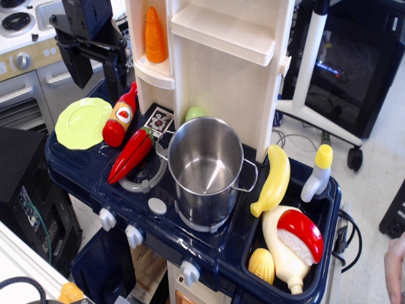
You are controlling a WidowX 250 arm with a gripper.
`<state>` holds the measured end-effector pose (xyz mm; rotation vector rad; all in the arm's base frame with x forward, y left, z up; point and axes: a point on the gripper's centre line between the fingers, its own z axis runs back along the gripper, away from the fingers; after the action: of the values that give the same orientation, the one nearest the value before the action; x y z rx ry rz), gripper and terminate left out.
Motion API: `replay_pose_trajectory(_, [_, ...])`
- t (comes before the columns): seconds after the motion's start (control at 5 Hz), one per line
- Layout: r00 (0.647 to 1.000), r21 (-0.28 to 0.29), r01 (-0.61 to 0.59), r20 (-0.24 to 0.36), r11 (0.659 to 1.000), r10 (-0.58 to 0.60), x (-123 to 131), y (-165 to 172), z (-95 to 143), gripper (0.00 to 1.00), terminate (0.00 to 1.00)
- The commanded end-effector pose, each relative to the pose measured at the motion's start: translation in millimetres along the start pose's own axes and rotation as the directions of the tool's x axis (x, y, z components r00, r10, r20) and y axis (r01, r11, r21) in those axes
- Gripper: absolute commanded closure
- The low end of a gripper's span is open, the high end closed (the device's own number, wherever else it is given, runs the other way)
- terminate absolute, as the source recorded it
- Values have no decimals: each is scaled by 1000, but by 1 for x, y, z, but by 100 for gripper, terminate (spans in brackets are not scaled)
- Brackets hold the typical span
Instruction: Put sushi in pot or pan
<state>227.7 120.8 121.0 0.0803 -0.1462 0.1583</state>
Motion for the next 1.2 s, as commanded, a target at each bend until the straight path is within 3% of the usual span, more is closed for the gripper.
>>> replay_pose_trajectory(0.0, [1000, 0, 0, 0, 1000, 0, 0, 0, 0, 0, 0])
replay_pose_trajectory(0.2, [983, 72, -169, -61, 983, 173, -14, -35, 31, 0, 0])
replay_pose_trajectory(0.4, [938, 168, -329, -56, 929, 342, -18, -85, 56, 0, 0])
replay_pose_trajectory(0.6, [835, 192, -545, 32, 816, 550, -15, -134, 59, 0, 0])
replay_pose_trajectory(0.8, [700, 223, -707, 93, 671, 708, -5, -183, 59, 0, 0])
replay_pose_trajectory(1.0, [614, 242, -778, 103, 579, 783, 13, -235, 52, 0, 0])
